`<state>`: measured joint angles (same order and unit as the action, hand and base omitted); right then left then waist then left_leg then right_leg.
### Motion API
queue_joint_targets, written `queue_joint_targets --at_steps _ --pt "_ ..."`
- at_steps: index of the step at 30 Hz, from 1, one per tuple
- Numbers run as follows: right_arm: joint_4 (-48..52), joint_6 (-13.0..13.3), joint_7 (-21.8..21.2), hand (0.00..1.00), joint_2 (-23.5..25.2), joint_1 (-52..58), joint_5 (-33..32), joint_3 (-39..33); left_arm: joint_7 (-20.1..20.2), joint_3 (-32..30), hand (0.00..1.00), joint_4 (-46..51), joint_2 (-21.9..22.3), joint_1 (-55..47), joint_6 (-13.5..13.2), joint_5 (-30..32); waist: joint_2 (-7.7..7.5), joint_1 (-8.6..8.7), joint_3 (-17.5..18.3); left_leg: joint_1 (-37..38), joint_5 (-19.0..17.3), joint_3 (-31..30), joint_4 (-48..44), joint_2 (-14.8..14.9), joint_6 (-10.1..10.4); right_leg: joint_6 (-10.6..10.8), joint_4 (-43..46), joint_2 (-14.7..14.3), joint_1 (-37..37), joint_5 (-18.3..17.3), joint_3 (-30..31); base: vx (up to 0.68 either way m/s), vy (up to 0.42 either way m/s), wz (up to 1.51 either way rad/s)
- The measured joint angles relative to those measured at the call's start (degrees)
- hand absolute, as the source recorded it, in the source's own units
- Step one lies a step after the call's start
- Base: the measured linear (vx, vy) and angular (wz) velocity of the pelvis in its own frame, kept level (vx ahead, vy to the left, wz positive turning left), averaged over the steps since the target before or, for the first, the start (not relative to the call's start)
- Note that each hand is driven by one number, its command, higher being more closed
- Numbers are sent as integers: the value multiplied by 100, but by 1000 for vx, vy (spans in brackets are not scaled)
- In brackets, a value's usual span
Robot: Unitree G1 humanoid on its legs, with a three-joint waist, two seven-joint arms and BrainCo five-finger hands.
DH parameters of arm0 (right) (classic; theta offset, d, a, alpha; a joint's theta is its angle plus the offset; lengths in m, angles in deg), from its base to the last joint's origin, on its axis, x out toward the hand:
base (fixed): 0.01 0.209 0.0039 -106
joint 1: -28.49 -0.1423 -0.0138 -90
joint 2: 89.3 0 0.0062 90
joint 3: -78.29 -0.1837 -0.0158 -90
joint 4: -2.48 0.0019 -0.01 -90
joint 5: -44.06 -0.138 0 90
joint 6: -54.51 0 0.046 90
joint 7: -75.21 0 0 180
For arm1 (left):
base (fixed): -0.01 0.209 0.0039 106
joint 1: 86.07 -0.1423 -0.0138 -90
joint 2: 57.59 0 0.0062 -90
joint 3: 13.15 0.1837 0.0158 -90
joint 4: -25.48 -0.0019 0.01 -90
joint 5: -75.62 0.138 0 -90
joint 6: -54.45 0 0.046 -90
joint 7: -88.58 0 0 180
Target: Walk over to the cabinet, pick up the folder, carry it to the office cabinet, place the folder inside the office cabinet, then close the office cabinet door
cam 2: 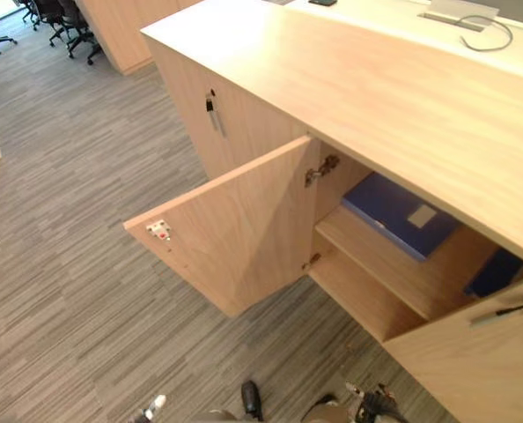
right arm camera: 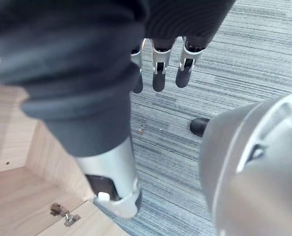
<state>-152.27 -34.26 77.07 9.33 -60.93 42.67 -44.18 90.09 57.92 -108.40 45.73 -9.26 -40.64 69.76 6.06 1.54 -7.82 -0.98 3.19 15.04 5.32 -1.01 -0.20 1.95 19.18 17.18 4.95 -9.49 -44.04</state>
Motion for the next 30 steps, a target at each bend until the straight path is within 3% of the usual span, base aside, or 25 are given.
queue_joint_targets --at_steps 3,7,11,16,23,26,30 --pt "101 -18 -17 0 131 230 20 4 -83 -426 0 1018 -42 354 29 -234 13 54 16 -5 -39 45 0 29 11 -26 -96 -71 -12 36 41 55 25 -10" --pt "206 -73 -100 0 187 401 30 5 -170 -837 0 1054 -538 1015 135 -241 6 136 55 21 -57 159 -3 70 28 -10 -91 -139 0 66 157 75 6 -15" --pt "212 -123 -177 0 221 459 27 -1 -400 -963 0 542 -1618 1903 288 160 -114 144 140 150 -125 372 -8 179 130 -12 -100 -263 -13 65 332 60 -21 -22" --pt "210 -121 -226 0 225 584 -33 -5 -500 -753 0 -185 -2517 2871 364 649 -125 157 148 213 -164 517 -29 251 190 -17 -101 -343 -4 62 431 17 -26 -14" --pt "204 -79 -290 0 455 822 -431 -239 -681 406 0 131 -2722 3402 365 1616 -202 218 179 315 -202 725 -29 269 247 -24 -103 -383 12 66 654 -23 -4 -14" --pt "197 -16 -287 0 524 966 -448 -408 -770 913 0 926 -2636 2950 349 2105 -240 181 184 312 -203 728 -30 284 248 -111 -115 -400 11 124 657 -39 13 3" --pt "142 0 -287 0 677 1048 -443 -521 -791 1425 0 1834 -2206 2222 220 2210 -379 185 252 314 -204 782 -31 298 249 -222 -189 -435 16 230 671 -69 38 -6"
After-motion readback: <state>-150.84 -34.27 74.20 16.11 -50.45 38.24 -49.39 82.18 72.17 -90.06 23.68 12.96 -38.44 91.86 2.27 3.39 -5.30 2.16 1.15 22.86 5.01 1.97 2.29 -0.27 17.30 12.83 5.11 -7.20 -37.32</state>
